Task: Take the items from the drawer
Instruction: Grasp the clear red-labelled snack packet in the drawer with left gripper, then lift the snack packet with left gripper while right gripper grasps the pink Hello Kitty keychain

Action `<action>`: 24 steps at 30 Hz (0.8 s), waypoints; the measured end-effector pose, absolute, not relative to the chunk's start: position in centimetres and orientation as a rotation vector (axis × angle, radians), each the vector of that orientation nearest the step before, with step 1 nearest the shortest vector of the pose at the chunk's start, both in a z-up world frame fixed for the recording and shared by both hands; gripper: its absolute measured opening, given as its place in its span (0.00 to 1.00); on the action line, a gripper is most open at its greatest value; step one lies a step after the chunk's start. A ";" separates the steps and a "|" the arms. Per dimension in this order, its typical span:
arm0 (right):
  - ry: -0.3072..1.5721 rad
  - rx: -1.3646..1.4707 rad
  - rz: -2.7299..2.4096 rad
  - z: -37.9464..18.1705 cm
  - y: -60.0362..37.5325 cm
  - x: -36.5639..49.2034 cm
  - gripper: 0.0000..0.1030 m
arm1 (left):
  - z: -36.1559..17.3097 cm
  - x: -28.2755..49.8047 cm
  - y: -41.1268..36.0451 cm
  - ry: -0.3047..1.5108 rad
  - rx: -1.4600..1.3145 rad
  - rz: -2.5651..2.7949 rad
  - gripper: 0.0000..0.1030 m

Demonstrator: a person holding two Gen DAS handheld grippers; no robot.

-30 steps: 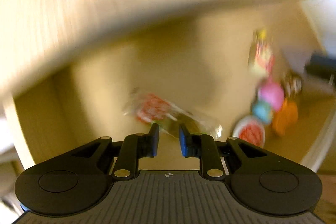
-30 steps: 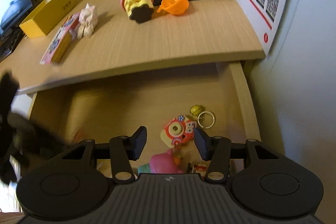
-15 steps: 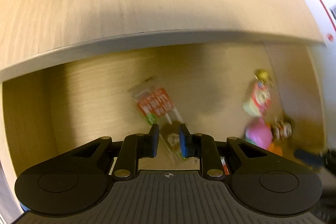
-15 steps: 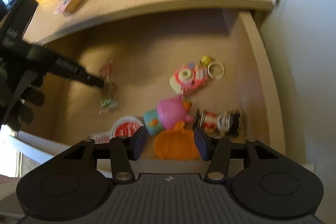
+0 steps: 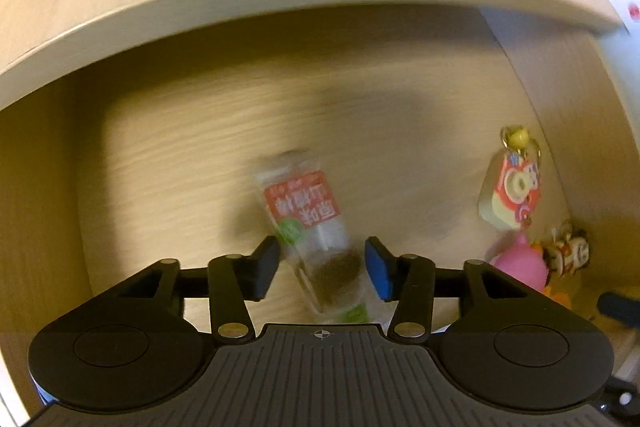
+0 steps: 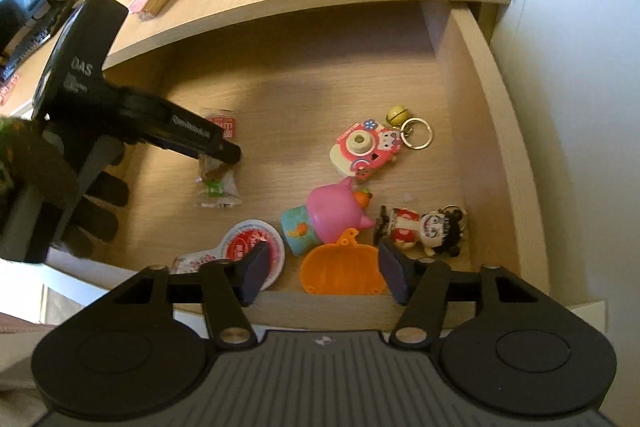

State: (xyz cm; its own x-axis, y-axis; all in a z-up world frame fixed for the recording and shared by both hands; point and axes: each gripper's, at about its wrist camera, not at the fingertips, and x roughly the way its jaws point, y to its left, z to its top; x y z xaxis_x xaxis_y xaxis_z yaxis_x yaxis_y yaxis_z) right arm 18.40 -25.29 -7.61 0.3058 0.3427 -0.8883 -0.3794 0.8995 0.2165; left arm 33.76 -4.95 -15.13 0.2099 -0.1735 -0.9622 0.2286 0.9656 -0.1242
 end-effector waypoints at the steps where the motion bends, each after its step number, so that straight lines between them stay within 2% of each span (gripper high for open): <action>1: 1.171 -0.028 0.475 -7.7 -25.3 18.4 0.66 | -15.2 33.6 -5.0 1.325 0.066 -0.289 0.56; 4: 1.178 -0.020 0.480 -7.7 -24.9 18.4 0.72 | -15.2 32.8 -5.4 1.310 0.125 -0.310 0.56; 6: 1.179 -0.038 0.480 -7.7 -24.4 18.7 0.74 | -15.3 32.7 -5.7 1.314 0.167 -0.312 0.51; 8: 1.185 -0.051 0.486 -7.8 -24.1 19.0 0.80 | -15.3 32.5 -5.7 1.315 0.200 -0.290 0.41; 11: 1.212 -0.074 0.517 -8.0 -23.4 19.1 0.90 | -15.1 32.5 -5.3 1.324 0.167 -0.298 0.40; 13: 1.241 -0.067 0.530 -8.2 -23.2 19.6 0.93 | -14.9 32.6 -4.2 1.343 0.080 -0.334 0.39; 15: 1.272 -0.060 0.521 -8.2 -23.2 20.2 0.88 | -14.1 32.5 -3.1 1.331 0.022 -0.339 0.39; 16: 1.288 -0.047 0.503 -7.9 -23.2 20.8 0.81 | -13.5 32.2 -2.6 1.316 0.013 -0.339 0.39; 17: 1.283 -0.031 0.498 -7.5 -23.3 21.3 0.79 | -12.9 32.0 -2.2 1.303 -0.004 -0.337 0.39; 20: 1.208 -0.002 0.453 -5.5 -22.8 23.6 0.79 | -10.6 31.0 -0.6 1.269 -0.079 -0.310 0.39; 24: 1.328 0.130 0.347 -7.5 -21.9 29.2 0.79 | -8.4 29.6 0.6 1.217 -0.146 -0.295 0.39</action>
State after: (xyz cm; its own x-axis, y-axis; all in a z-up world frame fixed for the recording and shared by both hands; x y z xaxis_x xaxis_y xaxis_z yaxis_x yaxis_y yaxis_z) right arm 29.23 -21.94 -7.53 0.1984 0.3203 -0.9263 -0.1736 0.9416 0.2884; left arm 29.64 0.56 -8.38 0.3142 -0.3001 -0.9007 0.1449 0.9528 -0.2669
